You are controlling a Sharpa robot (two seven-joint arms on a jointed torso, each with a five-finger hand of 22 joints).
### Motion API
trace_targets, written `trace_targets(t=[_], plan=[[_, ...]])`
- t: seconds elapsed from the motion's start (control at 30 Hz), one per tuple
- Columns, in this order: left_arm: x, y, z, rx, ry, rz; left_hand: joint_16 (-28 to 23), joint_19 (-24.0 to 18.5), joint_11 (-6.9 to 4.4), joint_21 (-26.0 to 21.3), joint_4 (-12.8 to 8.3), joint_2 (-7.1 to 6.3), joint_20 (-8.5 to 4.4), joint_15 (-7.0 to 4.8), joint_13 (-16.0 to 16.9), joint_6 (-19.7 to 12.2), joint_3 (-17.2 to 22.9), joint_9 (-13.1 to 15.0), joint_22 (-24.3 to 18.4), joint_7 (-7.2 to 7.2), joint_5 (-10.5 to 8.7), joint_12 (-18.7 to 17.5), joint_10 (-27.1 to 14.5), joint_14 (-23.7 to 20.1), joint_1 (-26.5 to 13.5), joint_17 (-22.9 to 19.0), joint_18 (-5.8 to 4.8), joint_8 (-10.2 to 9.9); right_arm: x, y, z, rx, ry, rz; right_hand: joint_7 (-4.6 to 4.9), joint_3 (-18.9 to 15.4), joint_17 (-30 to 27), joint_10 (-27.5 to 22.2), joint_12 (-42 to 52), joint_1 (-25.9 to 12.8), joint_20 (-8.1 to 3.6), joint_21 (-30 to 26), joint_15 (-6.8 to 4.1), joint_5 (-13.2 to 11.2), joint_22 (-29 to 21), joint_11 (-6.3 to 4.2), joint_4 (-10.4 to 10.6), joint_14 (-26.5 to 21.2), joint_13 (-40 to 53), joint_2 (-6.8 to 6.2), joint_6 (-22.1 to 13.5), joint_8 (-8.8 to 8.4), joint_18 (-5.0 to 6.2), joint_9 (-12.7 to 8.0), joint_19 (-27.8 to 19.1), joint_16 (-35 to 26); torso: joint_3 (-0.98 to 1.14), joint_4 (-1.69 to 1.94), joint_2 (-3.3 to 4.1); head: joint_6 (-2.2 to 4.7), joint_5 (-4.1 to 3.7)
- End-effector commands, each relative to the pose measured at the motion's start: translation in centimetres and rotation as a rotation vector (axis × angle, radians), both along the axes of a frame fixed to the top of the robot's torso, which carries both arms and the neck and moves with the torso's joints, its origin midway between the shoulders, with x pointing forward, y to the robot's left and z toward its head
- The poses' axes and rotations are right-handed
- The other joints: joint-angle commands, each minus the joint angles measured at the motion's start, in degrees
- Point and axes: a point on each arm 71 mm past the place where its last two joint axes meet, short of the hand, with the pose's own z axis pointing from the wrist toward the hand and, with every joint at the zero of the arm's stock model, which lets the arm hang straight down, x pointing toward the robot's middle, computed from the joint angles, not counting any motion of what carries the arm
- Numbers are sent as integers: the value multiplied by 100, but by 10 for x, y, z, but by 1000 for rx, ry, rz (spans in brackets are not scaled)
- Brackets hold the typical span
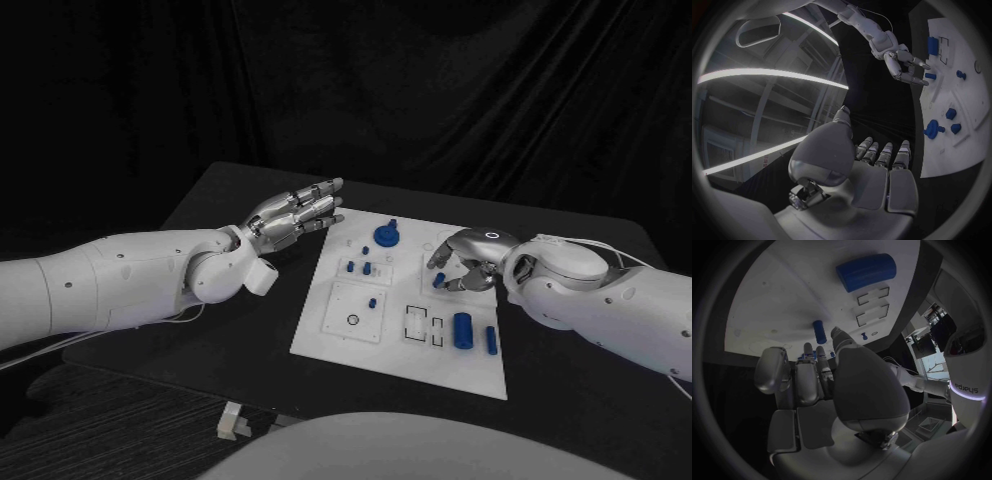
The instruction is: Assemble the parts on the task board
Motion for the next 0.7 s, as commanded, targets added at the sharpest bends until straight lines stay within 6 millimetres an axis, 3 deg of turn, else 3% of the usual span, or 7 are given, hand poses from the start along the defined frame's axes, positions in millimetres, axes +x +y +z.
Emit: trace_targets(t=[0.03,0.23,0.3,0.43,0.7], plan=[[-1,-3,1,-21,-1,-10,-21,4,37,37,27,64,30,54,-8,28,-16,7,12,32,29,-20,-8,-2,-8,-9,105,21,-2,1,-6,-4,22,16,22,28,-14,68,0,86,3,13,29,108,840,12,-80,57,-6,23,39,14,8,-3,38,7,-1,5,-3,0,1],[-1,-3,1,-20,1,-11,-21,9,45,40,20,67,37,56,-8,32,-16,8,19,43,47,-20,-8,-2,2,-9,106,23,-2,2,-12,12,13,23,104,152,-22,253,22,235,22,22,52,264,843,-5,-254,55,0,124,257,79,6,23,39,7,0,1,-5,0,-5],[-1,-3,0,-20,2,-12,-21,13,51,43,12,70,41,57,-8,36,-14,9,26,49,62,-20,-8,-2,13,-9,106,24,-2,2,-13,20,7,27,203,258,-37,420,25,309,25,17,49,316,842,-31,-318,50,-6,148,475,152,8,61,36,1,0,0,-4,0,1],[-1,-3,0,-20,4,-14,-21,17,60,45,-1,73,46,61,-8,37,-12,9,33,58,82,-20,-8,-2,28,-9,105,25,-3,2,-15,25,4,28,186,372,-49,563,-5,366,34,22,70,379,843,-37,-362,47,-12,127,583,169,5,80,36,-2,0,3,-4,0,2],[0,-4,0,-20,8,-19,-21,32,75,55,-42,84,58,70,-8,40,-3,9,56,73,144,-20,-8,-2,72,-9,105,26,-3,2,-16,27,2,24,273,604,-44,810,-76,465,48,54,79,385,851,-48,-426,47,-16,82,764,200,2,123,40,7,0,2,-5,0,6]])
